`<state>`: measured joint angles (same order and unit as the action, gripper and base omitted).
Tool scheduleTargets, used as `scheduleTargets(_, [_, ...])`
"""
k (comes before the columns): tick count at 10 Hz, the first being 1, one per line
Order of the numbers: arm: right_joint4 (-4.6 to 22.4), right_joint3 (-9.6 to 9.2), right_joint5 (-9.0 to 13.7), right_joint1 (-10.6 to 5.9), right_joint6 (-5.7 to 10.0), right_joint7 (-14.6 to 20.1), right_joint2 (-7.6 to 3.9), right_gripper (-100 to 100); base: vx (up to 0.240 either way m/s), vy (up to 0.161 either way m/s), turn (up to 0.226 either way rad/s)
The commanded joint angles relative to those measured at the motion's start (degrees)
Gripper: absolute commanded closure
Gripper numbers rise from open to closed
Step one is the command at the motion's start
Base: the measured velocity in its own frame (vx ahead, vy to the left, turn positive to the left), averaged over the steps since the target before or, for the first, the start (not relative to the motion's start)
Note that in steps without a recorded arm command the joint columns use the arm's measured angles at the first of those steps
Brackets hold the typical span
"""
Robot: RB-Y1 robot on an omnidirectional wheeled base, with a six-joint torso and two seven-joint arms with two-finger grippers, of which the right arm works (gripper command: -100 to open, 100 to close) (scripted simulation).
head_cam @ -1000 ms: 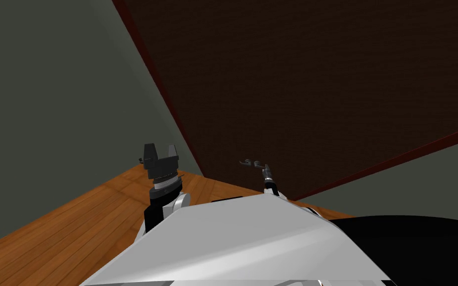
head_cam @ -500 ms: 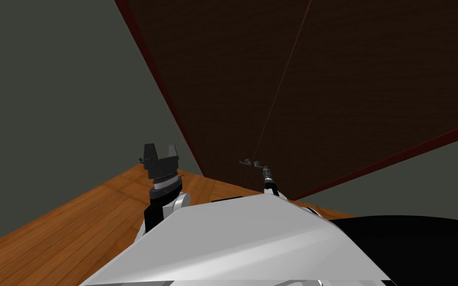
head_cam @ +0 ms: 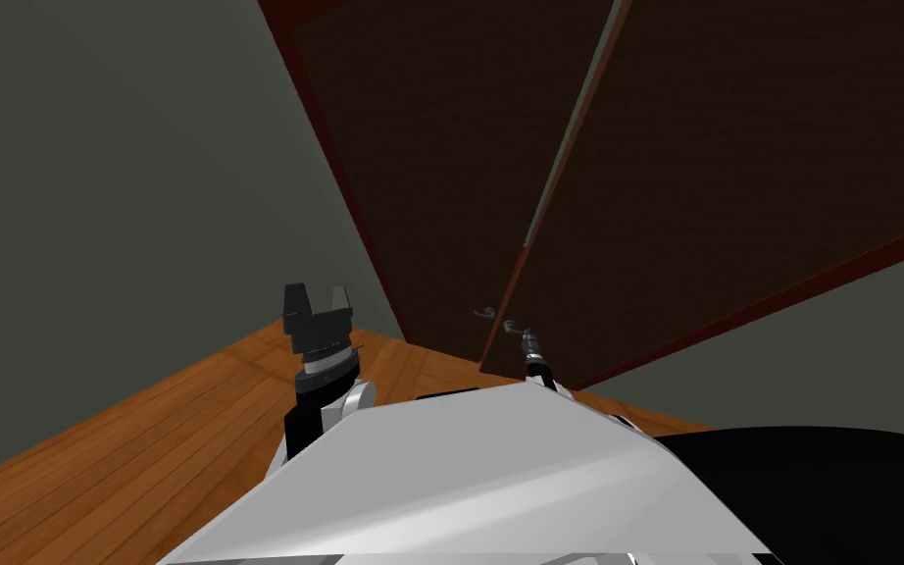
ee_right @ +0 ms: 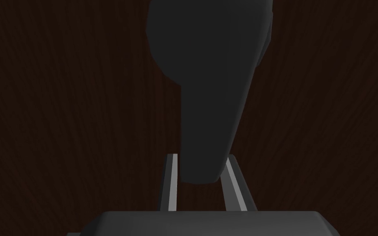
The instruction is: Pull the door open
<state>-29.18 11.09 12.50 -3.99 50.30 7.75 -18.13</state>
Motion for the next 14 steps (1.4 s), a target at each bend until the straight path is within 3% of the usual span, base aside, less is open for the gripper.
scheduleTargets(1, [0.9, -0.91, -0.6, 0.24, 0.89, 1.6, -0.95, 100, -0.166, 0.04, 0.107])
scheduleTargets(4, [0.3, -3.54, -2.2, 0.3, 1.72, 4.0, -1.27, 100, -0.206, -0.031, 0.172])
scheduleTargets(8, [-0.2, -5.34, -3.3, 0.11, 2.23, 5.5, -1.22, 100, -0.132, -0.041, 0.094])
scheduleTargets(10, [0.3, -4.78, -3.0, 0.26, 2.41, 5.4, -1.74, 100, -0.028, -0.016, -0.016])
scheduleTargets(12, [0.1, -7.16, -3.8, 0.48, 3.21, 6.8, -2.33, 100, -0.136, -0.008, 0.009])
scheduleTargets(14, [0.0, -8.29, -4.2, 0.51, 3.72, 7.5, -2.59, 100, -0.153, 0.017, 0.0])
